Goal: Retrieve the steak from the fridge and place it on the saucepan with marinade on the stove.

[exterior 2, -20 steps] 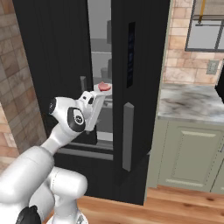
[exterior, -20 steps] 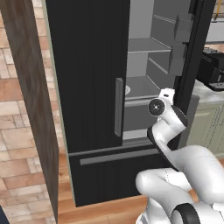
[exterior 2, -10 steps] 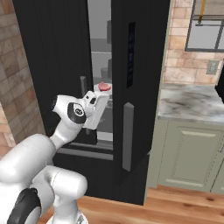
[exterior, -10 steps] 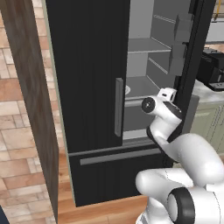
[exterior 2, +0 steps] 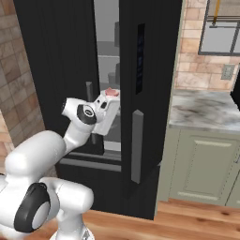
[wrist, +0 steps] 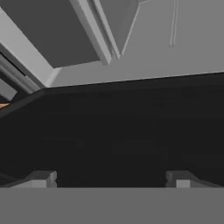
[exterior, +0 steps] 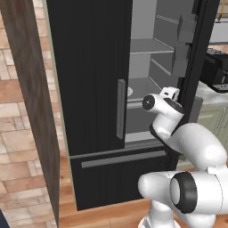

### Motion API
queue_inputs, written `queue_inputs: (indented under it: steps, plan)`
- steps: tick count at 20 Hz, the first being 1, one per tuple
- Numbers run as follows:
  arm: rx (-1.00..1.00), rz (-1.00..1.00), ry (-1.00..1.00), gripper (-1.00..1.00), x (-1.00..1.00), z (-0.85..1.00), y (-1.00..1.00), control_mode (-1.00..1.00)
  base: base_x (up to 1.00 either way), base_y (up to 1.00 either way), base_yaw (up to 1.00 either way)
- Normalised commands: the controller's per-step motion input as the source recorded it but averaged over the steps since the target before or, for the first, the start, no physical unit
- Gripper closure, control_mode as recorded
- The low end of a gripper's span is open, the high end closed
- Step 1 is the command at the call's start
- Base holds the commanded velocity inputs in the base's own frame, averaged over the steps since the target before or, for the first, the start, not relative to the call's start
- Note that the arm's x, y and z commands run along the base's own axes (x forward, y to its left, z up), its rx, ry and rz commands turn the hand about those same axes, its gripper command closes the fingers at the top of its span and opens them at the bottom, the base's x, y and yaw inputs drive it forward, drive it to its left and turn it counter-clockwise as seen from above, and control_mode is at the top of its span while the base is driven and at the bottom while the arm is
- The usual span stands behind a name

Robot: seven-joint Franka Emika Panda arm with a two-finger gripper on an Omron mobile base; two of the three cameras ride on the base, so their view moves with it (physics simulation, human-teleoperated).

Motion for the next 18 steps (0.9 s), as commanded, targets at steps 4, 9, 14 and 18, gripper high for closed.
queue_inputs:
  steps: [4,9,14,18]
  plan:
    - [0.0,-0.03,0.0,-1.0,0.07,-0.01,-0.4,-1.0,0.0,0.0,0.0]
    - [0.0,-0.04,0.0,-1.0,0.0,-0.04,-0.57,-1.0,0.0,0.0,0.0]
    - [0.0,-0.08,0.0,-1.0,-0.26,-0.06,-0.82,-1.0,0.0,0.0,0.0]
    - [0.0,-0.1,0.0,-1.0,-0.48,-0.15,-1.0,-1.0,0.0,0.0,0.0]
